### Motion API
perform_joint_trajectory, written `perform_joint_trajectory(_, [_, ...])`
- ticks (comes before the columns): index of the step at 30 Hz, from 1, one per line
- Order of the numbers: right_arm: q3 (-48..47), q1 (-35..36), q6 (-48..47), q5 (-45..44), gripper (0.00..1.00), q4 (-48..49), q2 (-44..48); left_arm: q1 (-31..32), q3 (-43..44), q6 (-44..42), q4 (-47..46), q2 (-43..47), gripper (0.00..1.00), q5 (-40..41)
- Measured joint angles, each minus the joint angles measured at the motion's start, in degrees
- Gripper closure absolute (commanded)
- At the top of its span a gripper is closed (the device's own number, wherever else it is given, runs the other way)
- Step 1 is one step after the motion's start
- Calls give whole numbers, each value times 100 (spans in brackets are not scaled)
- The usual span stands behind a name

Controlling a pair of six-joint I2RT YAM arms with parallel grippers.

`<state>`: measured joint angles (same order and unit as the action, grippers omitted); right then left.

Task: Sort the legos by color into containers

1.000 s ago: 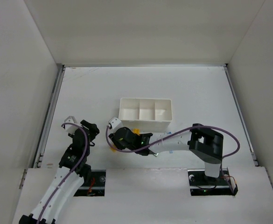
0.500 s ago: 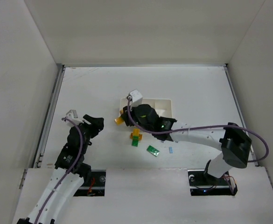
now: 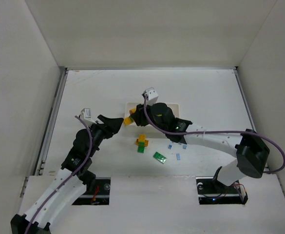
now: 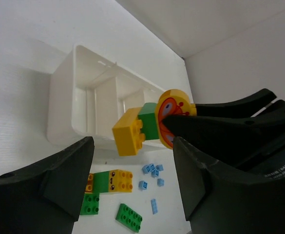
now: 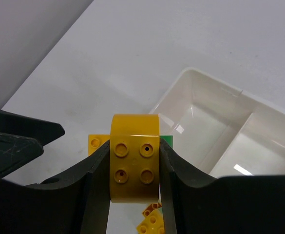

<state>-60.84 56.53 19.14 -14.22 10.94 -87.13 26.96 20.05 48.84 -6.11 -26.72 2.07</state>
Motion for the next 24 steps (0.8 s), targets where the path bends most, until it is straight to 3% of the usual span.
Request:
perform_joint_trajectory(15, [479, -361, 710, 525, 68, 417, 402, 457, -83, 66, -1285, -1241, 48, 4])
perform_joint_trajectory(24, [765, -448, 894, 612, 68, 621, 553, 778, -81, 142, -1897, -1810, 83, 79])
